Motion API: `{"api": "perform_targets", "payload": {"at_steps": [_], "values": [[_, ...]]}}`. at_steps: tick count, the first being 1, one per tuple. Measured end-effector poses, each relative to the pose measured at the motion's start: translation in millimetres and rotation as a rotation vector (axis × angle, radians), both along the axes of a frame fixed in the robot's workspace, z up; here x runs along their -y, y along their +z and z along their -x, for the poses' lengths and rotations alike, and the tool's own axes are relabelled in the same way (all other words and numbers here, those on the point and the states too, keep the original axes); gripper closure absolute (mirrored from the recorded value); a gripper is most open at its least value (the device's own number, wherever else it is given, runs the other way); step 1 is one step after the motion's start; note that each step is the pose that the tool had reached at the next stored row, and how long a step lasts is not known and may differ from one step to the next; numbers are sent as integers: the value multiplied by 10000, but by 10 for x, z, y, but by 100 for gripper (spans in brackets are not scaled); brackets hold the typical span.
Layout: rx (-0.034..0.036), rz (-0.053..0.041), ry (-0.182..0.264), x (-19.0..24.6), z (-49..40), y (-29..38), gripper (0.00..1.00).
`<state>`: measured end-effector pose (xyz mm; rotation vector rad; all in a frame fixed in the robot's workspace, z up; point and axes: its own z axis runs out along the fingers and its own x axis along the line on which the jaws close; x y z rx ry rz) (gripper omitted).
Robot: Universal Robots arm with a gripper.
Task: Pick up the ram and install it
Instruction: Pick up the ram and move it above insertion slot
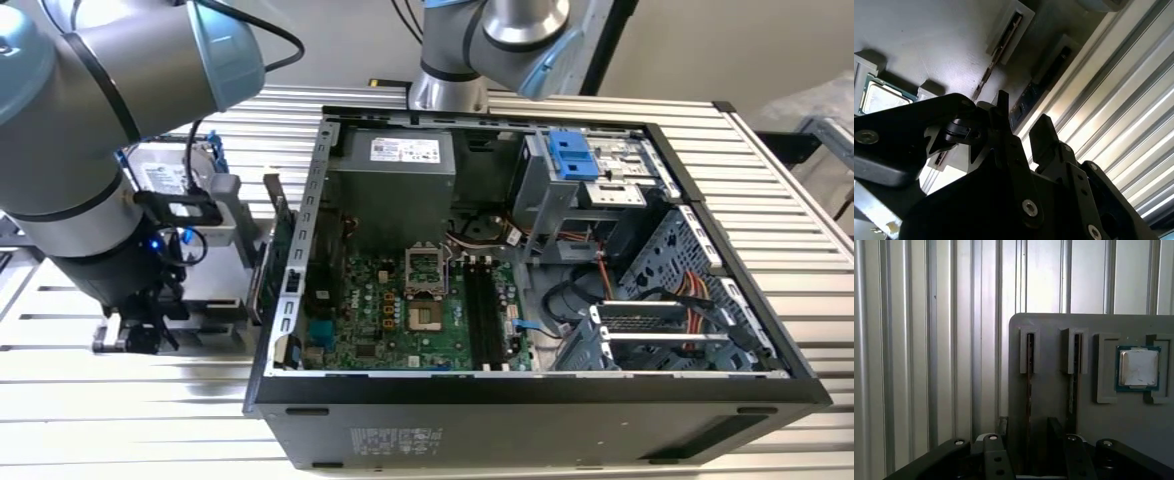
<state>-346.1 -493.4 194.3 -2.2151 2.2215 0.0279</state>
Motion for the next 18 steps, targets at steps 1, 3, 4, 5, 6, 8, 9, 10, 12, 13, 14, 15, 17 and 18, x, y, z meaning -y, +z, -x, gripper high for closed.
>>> {"api": "perform_targets", "payload": {"at_steps": [1, 3, 4, 5, 6, 8, 9, 10, 12, 13, 14, 15, 17, 18], "values": [[-1, -66, 0, 0, 0, -1, 0], [-2, -120, -1, 0, 0, -1, 0], [-1, -152, 0, 0, 0, -3, 0], [0, -159, -1, 1, 0, -4, 0], [0, -160, -1, 2, 0, -4, 0], [1, -162, 0, 8, 0, -8, 0], [0, -160, 0, 12, 0, -9, 0], [-1, -160, 0, 17, 0, -10, 0], [-1, -160, -1, 20, 1, -12, 0], [-2, -160, -1, 22, 1, -12, 0], [0, -160, 1, 29, 0, -14, 0], [-1, -160, 1, 35, 0, -15, 0], [-1, -159, -1, 39, 1, -16, 0], [-1, -160, -1, 39, 0, -16, 0]]}}
